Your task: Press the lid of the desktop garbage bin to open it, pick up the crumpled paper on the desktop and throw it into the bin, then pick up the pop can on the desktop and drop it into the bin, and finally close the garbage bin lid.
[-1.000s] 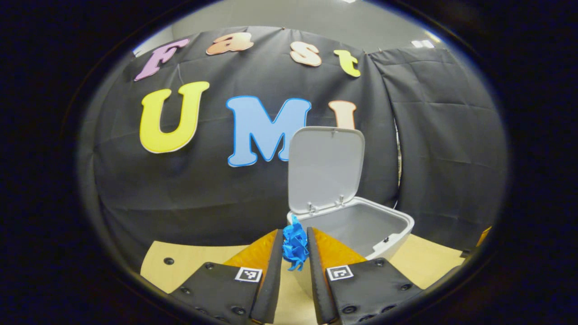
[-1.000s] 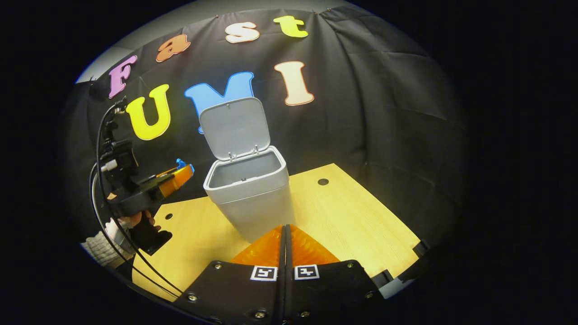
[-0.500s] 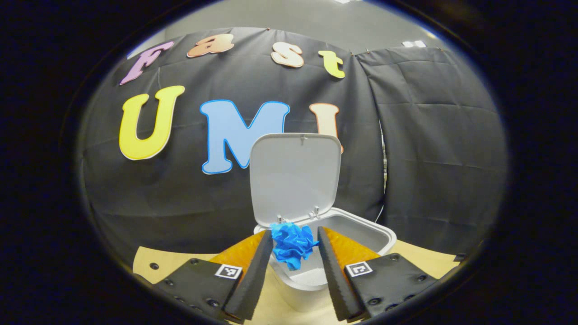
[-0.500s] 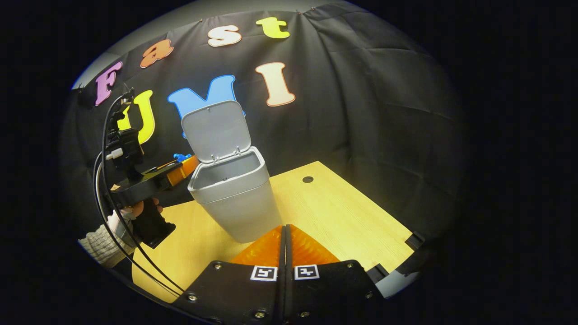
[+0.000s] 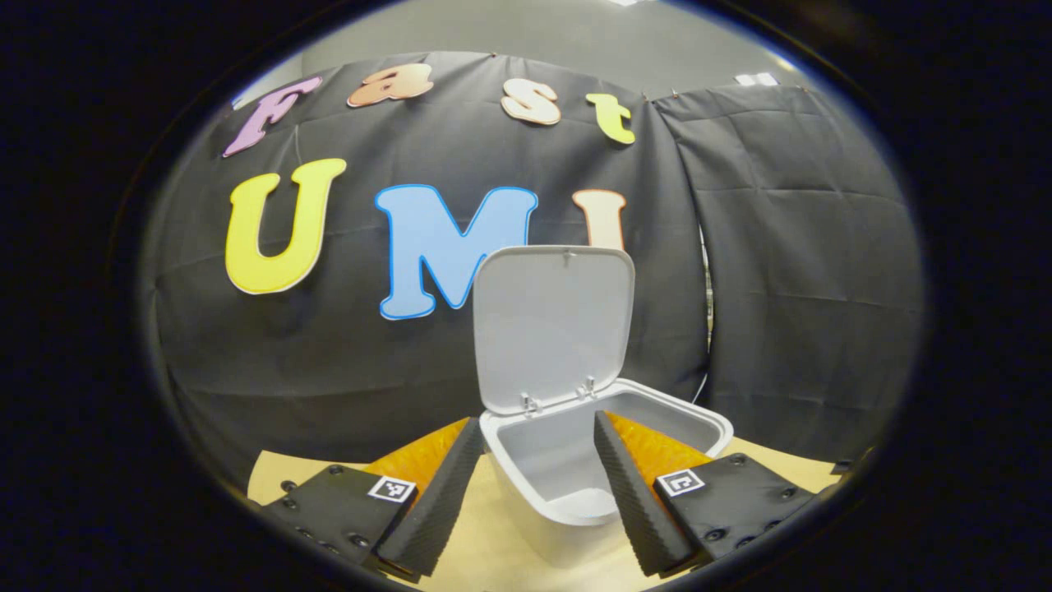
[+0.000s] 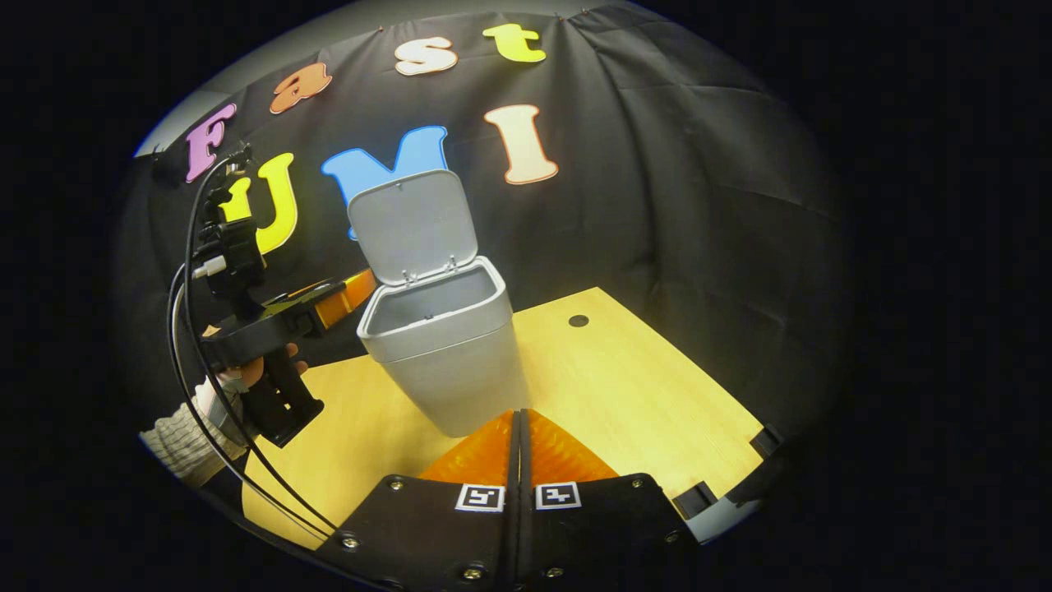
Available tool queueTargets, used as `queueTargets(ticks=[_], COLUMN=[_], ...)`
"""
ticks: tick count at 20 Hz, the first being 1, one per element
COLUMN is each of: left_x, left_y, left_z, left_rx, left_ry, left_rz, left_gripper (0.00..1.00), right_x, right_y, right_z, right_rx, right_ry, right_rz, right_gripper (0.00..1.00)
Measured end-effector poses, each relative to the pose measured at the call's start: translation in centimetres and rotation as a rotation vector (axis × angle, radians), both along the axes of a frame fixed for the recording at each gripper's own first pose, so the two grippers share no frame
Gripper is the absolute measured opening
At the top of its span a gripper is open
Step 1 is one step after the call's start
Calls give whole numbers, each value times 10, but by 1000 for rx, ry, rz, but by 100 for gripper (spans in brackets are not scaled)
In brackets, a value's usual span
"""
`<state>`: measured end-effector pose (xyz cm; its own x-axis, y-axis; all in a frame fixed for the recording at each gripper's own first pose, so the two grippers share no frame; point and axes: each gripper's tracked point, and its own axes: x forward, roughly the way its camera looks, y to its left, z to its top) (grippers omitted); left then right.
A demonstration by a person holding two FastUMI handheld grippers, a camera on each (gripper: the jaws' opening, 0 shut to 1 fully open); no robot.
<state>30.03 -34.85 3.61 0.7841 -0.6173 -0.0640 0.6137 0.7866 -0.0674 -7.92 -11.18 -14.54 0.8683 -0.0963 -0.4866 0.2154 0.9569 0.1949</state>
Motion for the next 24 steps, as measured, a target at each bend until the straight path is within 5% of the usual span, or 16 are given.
queueTargets(ticks=[6, 7, 9, 10, 18, 19, 23, 24], left_x=[6, 6, 6, 5, -9, -11, -19, -21], left_y=[54, 63, 81, 89, 149, 157, 182, 188], left_z=[1, 1, 1, 1, 6, 7, 8, 8], left_rx=[2, 0, -3, -6, -4, -3, -4, -3], left_ry=[3, 6, 11, 11, 10, 10, 13, 13], left_rz=[85, 100, 126, 138, 235, 245, 282, 290], left_gripper=[99, 99, 99, 91, 91, 100, 91, 100], right_x=[11, 13, 11, 11, 6, 4, 0, 0], right_y=[38, 46, 59, 63, 95, 100, 112, 112], right_z=[-21, -23, -26, -29, -74, -80, -103, -109], right_rx=[33, 32, 25, 16, -9, -12, -50, -63], right_ry=[43, 45, 44, 54, 171, 186, 246, 258], right_rz=[136, 163, 210, 225, 343, 359, 410, 414], right_gripper=[2, 17, 71, 99, 100, 100, 100, 100])
